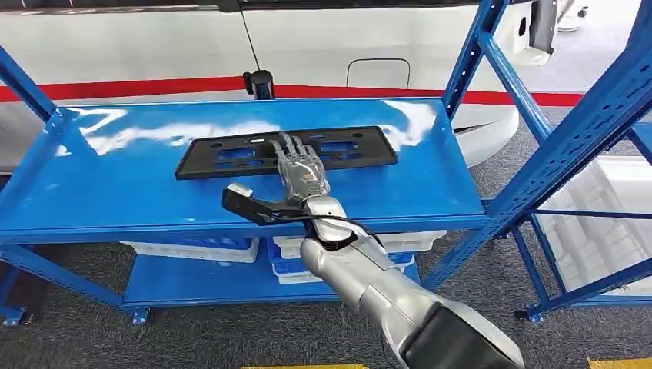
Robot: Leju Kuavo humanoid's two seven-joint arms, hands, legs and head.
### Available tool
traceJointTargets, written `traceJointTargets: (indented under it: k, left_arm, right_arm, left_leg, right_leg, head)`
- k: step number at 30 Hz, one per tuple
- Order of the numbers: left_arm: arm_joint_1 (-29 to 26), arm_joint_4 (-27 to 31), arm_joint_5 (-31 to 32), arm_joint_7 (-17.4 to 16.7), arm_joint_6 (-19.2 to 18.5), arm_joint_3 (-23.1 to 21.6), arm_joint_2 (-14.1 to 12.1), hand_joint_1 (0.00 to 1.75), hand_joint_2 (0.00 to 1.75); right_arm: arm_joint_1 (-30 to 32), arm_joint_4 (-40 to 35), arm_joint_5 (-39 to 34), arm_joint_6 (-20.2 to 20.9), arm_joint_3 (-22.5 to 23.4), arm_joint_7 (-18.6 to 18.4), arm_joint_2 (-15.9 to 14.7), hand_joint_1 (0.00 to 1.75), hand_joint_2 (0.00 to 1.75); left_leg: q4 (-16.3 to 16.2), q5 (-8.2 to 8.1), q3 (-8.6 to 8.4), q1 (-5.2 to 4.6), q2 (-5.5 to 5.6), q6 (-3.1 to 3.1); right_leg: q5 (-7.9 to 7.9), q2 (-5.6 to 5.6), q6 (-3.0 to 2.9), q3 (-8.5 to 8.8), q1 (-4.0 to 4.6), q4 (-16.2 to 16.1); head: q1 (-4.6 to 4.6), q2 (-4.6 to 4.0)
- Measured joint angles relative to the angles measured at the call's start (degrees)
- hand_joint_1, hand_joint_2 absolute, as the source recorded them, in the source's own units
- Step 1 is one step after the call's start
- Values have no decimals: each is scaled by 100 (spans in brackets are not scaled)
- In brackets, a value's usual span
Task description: Take the parts from the cabinet and place them on the table.
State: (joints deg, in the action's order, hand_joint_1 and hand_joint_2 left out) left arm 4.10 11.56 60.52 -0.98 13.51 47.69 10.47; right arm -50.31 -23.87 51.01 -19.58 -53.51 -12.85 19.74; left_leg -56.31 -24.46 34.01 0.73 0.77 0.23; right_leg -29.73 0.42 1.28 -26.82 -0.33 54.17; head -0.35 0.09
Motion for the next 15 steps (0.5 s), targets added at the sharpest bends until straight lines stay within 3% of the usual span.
traceJointTargets:
  k: [7,15]
  left_arm:
    - [-1,0,55,116,162,0,-2,0,0]
    - [-4,0,199,173,263,0,-9,0,0]
  right_arm:
    - [-123,304,1278,-315,123,-528,-103,0,175]
    - [-219,337,2222,-549,862,-737,-359,0,175]
  left_leg:
    - [-1,0,-1,0,0,0]
    - [-3,0,-3,-1,0,0]
  right_leg:
    - [0,0,0,0,0,0]
    - [1,0,1,4,-1,0]
  head:
    - [0,0]
    - [0,0]
